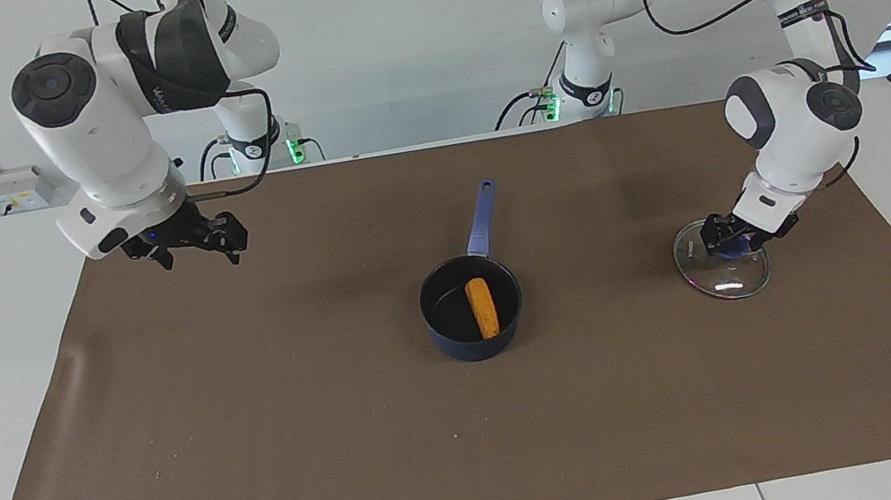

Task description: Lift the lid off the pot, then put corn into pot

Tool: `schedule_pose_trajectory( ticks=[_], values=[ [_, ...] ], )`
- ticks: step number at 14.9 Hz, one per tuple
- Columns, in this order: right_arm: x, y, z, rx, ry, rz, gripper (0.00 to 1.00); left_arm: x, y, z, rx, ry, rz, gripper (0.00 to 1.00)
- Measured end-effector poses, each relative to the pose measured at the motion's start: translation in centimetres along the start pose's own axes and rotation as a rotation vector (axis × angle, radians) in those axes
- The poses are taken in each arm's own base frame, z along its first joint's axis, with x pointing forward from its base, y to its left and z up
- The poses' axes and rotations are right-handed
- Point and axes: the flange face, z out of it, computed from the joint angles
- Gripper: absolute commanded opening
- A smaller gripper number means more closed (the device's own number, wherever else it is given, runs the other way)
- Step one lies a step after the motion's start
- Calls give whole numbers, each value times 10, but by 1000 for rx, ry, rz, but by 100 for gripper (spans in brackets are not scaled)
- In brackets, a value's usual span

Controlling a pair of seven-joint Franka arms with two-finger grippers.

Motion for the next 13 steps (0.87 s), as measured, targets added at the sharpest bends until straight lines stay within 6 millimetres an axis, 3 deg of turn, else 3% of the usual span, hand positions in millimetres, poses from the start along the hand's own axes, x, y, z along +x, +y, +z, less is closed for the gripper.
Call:
schedule_pose_trajectory(
  ticks=[3,5,8,10,13],
  values=[
    [-13,5,2,2,10,-7,100,11,4,-23,6,27,20,100],
    [-25,16,-1,7,30,-9,100,24,20,-54,10,42,44,100],
    [-32,68,-3,20,45,-2,100,37,60,-114,7,29,-7,100],
    [-32,96,0,26,41,6,100,32,79,-153,7,0,-19,100],
    [-32,98,3,28,38,4,100,4,90,-207,13,-22,-16,100]
  ],
)
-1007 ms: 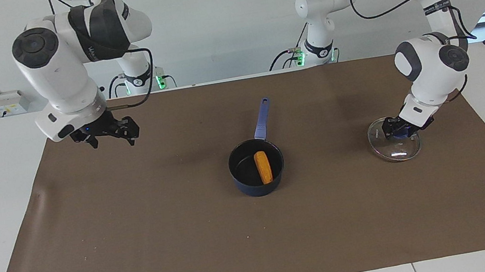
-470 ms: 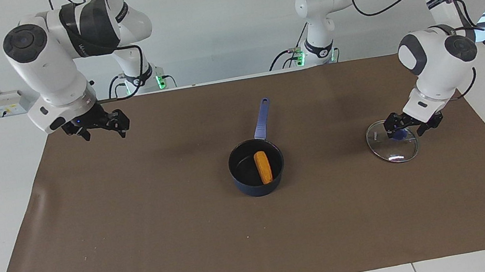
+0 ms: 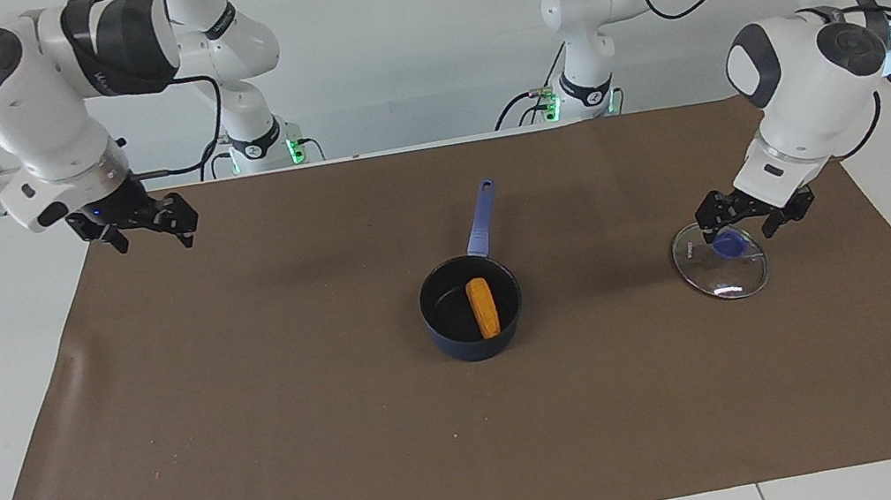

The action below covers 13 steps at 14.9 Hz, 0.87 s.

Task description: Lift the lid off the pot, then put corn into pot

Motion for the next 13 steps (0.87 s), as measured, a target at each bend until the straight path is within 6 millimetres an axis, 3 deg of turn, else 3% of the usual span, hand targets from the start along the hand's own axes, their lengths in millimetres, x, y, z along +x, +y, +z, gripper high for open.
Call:
schedule_pose_trajectory(
  ticks=[3,5,8,13],
  values=[
    [0,-5,0,0,0,-8,100,-34,4,-31,6,-32,-2,100],
    [0,-6,0,0,0,-11,100,-48,9,-26,8,-58,3,100],
    [-1,-6,-2,0,3,-10,100,-52,20,-16,8,-76,-9,100],
    [-1,-2,-2,1,4,-4,100,-50,28,-31,10,-41,-27,100]
  ],
)
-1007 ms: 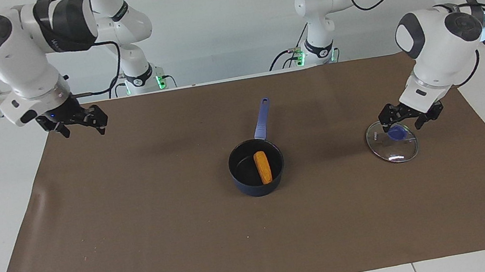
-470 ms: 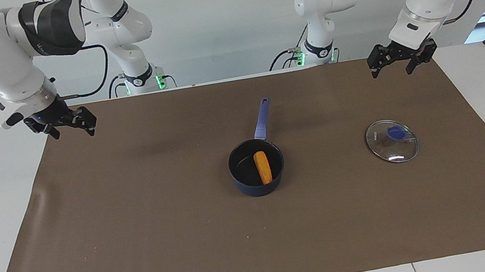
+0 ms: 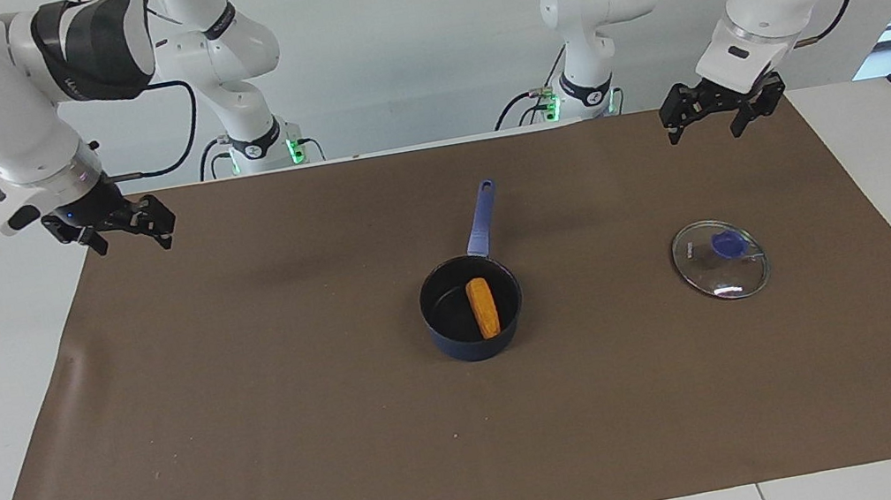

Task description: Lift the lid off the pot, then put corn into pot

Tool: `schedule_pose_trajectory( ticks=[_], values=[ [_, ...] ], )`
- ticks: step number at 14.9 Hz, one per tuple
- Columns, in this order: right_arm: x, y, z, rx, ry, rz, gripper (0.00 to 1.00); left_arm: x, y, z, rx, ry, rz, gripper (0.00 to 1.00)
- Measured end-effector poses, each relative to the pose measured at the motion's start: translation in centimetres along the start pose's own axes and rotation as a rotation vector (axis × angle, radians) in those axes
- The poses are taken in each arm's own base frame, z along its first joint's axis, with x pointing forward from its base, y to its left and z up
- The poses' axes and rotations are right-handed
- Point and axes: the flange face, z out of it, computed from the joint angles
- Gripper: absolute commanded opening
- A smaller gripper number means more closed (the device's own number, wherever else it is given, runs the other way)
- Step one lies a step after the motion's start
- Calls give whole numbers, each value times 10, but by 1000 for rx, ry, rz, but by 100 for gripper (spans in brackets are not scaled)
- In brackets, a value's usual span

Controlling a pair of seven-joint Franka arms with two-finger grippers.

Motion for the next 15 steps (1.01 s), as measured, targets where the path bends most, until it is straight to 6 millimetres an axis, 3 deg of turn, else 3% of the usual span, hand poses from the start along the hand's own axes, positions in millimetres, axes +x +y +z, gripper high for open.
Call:
schedule_pose_trajectory(
  ticks=[6,10,15],
  values=[
    [0,-2,0,0,0,-3,100,-3,-19,-7,-9,13,-57,100],
    [1,2,-1,1,7,4,100,-3,-18,-7,-10,13,-56,100],
    [-2,15,-28,10,65,29,100,-3,-17,-7,-11,12,-55,100]
  ],
)
